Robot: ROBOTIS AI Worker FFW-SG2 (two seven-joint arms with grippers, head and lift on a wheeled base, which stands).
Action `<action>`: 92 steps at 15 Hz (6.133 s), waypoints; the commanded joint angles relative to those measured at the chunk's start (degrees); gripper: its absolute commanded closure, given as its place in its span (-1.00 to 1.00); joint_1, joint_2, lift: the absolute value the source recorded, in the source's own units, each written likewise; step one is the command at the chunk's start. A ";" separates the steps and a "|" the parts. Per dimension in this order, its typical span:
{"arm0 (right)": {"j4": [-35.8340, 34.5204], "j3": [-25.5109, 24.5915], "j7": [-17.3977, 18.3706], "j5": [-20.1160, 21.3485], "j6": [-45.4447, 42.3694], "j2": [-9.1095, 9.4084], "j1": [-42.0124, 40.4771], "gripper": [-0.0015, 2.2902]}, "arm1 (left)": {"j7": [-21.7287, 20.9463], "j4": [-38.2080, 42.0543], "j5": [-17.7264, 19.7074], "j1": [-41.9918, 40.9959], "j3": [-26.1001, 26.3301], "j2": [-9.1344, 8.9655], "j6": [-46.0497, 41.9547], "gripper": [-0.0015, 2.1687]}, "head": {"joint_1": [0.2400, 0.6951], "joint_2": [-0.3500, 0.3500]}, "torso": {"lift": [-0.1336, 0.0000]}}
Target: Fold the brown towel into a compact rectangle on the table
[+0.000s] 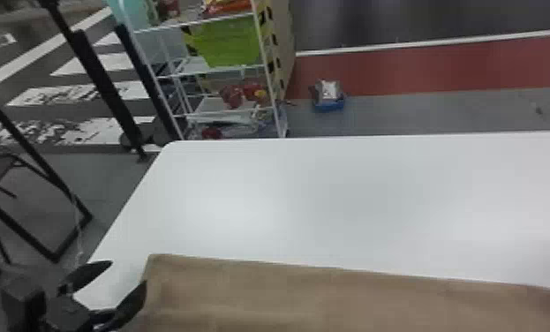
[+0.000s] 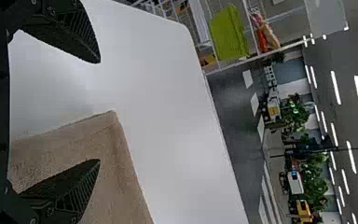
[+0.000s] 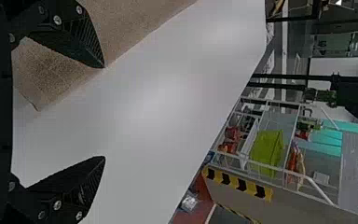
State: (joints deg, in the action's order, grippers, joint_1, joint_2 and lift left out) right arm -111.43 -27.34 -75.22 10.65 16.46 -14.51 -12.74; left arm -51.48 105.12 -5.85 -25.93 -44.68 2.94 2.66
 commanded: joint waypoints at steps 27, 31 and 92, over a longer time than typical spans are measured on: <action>2.89 -14.50 6.93 -23.04 2.84 10.03 -5.36 -0.82 | -3.10 13.97 -1.10 0.89 3.46 -3.09 36.85 0.36 | 1.00 0.18 | -1.00; 3.86 -13.79 7.20 -22.78 2.14 10.12 -5.36 -0.82 | -3.63 18.01 -0.75 3.26 0.64 -3.09 41.24 0.37 | 1.00 0.26 | -1.00; -15.57 -3.77 -3.10 -0.81 -42.51 4.23 -18.11 -0.84 | 7.45 29.62 22.72 -7.64 17.25 -3.09 36.15 -0.97 | 1.00 -0.03 | -1.00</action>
State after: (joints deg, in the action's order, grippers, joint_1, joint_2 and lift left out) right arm -124.24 -30.95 -78.13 6.16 -18.81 -8.38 -30.64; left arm -44.04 134.79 15.96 -33.52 -26.45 0.00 38.81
